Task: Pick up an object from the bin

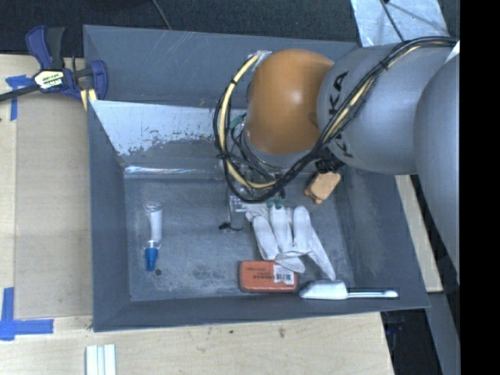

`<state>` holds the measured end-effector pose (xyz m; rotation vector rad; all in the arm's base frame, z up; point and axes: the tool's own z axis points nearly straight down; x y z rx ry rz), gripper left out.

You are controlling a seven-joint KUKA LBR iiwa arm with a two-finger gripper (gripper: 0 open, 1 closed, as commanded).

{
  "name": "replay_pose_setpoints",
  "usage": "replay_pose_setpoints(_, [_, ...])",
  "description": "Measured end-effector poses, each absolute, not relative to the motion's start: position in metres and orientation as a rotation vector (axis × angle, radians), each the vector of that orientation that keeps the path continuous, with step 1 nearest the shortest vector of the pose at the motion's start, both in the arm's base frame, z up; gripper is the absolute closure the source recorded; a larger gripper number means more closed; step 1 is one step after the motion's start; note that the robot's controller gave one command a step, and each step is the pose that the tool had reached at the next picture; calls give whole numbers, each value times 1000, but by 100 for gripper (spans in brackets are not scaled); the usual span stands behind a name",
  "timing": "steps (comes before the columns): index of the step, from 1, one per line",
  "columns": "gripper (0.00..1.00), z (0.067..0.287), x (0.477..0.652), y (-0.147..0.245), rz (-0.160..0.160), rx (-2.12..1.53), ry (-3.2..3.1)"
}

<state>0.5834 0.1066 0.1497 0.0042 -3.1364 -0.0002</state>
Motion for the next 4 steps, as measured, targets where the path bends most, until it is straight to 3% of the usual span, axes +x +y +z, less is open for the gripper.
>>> replay_pose_setpoints(1, [0, 155, 585, 106, -2, 1, -3145])
replay_pose_setpoints(2, [0, 159, 570, 76, -5, -145, -3140])
replay_pose_setpoints(3, [0, 151, 574, 47, 3, -206, -3139])
replay_pose_setpoints(4, [0, 127, 574, 21, -1, 267, -3134])
